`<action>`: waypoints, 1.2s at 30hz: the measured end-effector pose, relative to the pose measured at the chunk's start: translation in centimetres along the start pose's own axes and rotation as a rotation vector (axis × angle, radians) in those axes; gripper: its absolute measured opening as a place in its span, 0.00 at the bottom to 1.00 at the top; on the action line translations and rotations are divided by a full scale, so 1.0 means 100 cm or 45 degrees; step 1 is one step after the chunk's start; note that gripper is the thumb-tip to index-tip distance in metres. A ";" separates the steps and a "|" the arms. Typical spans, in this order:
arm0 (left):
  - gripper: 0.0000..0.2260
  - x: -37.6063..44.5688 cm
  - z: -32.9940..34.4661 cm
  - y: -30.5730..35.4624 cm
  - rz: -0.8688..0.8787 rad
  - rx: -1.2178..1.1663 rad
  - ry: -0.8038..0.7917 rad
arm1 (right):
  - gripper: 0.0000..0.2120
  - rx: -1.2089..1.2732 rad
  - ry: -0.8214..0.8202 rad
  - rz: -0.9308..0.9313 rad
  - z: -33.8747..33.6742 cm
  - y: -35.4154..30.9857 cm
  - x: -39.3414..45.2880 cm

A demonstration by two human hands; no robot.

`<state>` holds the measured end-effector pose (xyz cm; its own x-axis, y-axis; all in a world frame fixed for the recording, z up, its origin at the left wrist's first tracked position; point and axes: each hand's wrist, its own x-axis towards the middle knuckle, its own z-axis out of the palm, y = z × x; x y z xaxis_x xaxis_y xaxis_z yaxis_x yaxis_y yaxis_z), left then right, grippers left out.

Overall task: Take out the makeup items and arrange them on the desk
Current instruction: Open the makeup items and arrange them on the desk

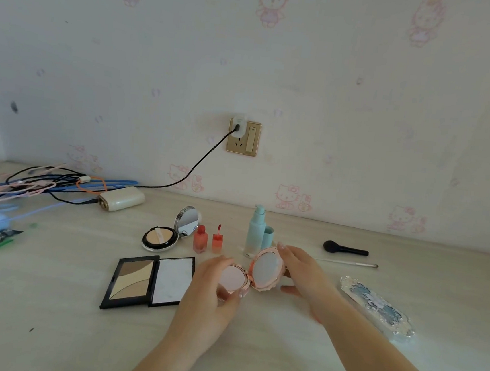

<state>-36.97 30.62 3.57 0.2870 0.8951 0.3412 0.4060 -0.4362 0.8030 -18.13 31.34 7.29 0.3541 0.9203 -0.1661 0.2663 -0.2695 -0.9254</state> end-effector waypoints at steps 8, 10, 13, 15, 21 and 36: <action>0.14 -0.002 0.014 0.016 0.071 0.063 -0.068 | 0.20 -0.294 0.181 -0.231 -0.064 0.000 -0.030; 0.13 -0.004 0.023 0.023 0.083 0.096 -0.116 | 0.20 -0.422 0.225 -0.265 -0.080 0.005 -0.035; 0.15 -0.005 0.038 0.029 0.147 0.116 -0.162 | 0.21 -0.661 0.215 -0.283 -0.090 0.015 -0.040; 0.17 -0.005 0.051 0.034 0.151 0.128 -0.218 | 0.24 -0.772 0.130 -0.281 -0.098 0.025 -0.046; 0.27 0.001 0.082 0.050 0.127 0.224 -0.420 | 0.33 -1.030 -0.138 -0.377 -0.098 0.044 -0.053; 0.17 0.003 0.098 0.065 -0.126 -0.395 -0.200 | 0.24 -0.138 -0.066 -0.272 -0.090 0.043 -0.054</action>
<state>-25.75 27.13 4.14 0.3989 0.8962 0.1943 0.1626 -0.2777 0.9468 -10.78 22.68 7.27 0.2339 0.9722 0.0096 0.4256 -0.0935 -0.9001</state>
